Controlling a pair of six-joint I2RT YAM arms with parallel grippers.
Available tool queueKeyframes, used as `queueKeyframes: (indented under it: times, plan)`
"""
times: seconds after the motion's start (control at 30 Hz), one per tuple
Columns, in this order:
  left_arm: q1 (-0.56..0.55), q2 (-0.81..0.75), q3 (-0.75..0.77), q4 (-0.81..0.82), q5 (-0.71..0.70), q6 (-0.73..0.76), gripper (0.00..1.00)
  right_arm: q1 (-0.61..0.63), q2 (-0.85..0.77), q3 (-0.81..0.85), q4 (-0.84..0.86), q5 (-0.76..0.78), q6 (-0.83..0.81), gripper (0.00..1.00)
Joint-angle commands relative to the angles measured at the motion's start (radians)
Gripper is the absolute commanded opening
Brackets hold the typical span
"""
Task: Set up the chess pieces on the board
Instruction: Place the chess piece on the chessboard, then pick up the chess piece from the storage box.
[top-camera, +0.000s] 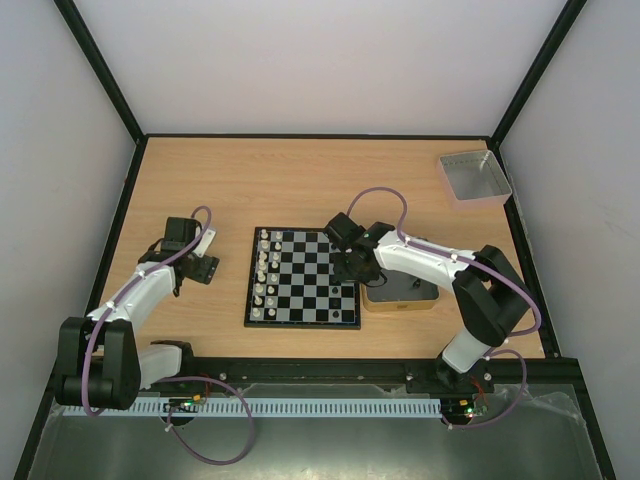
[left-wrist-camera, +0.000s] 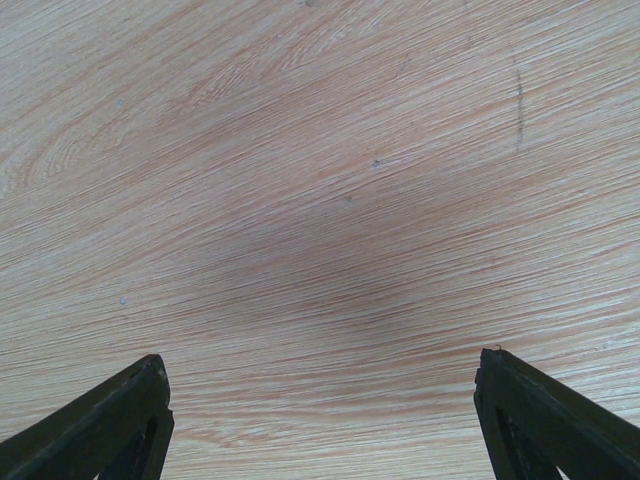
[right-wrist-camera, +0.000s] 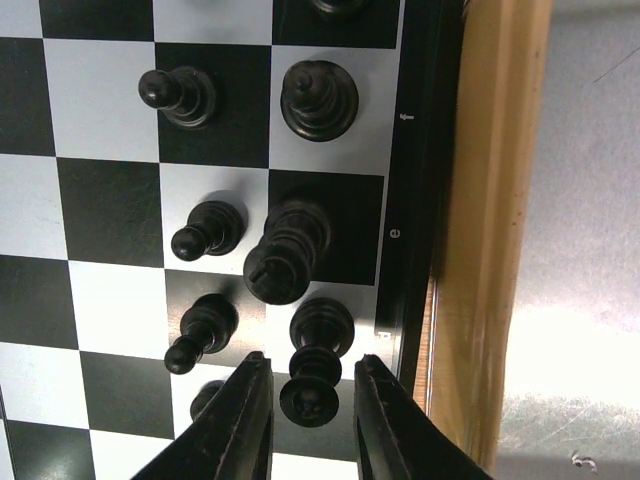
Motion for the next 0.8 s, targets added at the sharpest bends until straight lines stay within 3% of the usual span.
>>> queueKeyframes:
  times: [0.0, 0.33, 0.47, 0.77]
  plan:
    - [0.005, -0.007, -0.010, 0.000, 0.006, -0.001, 0.83, 0.007, -0.002, 0.014, -0.014, 0.022, 0.008, 0.22]
    - [0.005, -0.006, -0.009, -0.003, 0.004, -0.001, 0.83, 0.005, -0.059, 0.047, -0.068, 0.031, -0.009, 0.28]
    - [0.005, -0.004, -0.010, -0.003, 0.003, 0.000, 0.83, -0.003, -0.127, 0.043, -0.122, 0.100, -0.007, 0.29]
    - [0.005, -0.005, -0.009, -0.002, 0.006, -0.001, 0.83, -0.301, -0.257, -0.039, -0.144, 0.141, -0.074, 0.37]
